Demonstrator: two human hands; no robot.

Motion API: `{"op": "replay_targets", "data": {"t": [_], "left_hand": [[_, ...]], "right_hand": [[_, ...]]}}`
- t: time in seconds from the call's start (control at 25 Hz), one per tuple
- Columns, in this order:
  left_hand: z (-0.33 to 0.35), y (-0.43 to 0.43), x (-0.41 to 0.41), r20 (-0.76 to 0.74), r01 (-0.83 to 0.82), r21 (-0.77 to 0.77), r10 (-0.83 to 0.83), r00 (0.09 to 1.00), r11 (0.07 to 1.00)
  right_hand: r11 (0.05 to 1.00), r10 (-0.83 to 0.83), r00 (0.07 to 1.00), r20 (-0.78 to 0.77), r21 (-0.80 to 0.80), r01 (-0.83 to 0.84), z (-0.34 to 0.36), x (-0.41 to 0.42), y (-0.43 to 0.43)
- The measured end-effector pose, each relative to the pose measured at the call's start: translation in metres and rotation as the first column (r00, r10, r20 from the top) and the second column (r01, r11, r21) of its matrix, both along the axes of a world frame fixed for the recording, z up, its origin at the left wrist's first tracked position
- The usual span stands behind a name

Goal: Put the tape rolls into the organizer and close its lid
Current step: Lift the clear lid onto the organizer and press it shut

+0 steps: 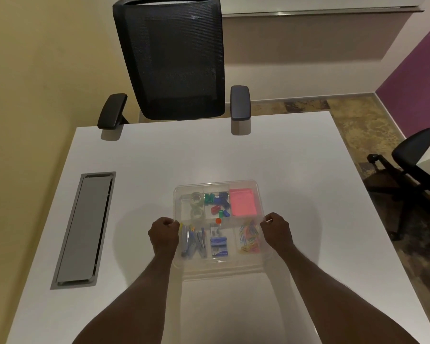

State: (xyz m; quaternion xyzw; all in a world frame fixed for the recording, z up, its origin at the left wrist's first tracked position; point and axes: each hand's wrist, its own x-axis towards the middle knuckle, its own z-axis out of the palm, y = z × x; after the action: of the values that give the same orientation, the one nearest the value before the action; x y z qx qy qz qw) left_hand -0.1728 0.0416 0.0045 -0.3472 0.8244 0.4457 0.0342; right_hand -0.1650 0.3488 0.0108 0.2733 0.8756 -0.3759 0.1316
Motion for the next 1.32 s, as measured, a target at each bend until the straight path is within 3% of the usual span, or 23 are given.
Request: {"op": "replay_targets", "data": {"t": [0.32,0.68,0.88,1.12,1.32], "left_hand": [[0.001,-0.003,-0.040,-0.114,0.114,-0.024,-0.116,0.987,0.993],[-0.011,-0.018,-0.101,-0.090,0.154,-0.067,-0.159,0.983,0.986],[-0.014,-0.021,-0.110,-0.113,0.253,-0.129,-0.268,0.957,0.959],[-0.022,-0.021,-0.105,-0.107,0.266,-0.143,-0.282,0.954,0.953],[-0.024,-0.013,-0.117,-0.034,0.278,-0.128,-0.285,0.958,0.952]], "right_hand": [[0.999,-0.049,0.998,-0.050,-0.014,0.048,0.002,-0.025,-0.006],[0.999,-0.032,0.992,-0.118,-0.009,0.031,0.006,-0.088,-0.005],[0.999,-0.041,0.989,-0.142,0.025,0.045,0.005,-0.099,-0.008],[0.997,-0.069,0.989,-0.129,0.022,0.072,0.002,-0.096,-0.012],[0.997,0.027,0.992,-0.124,0.072,-0.018,0.002,-0.104,-0.021]]}}
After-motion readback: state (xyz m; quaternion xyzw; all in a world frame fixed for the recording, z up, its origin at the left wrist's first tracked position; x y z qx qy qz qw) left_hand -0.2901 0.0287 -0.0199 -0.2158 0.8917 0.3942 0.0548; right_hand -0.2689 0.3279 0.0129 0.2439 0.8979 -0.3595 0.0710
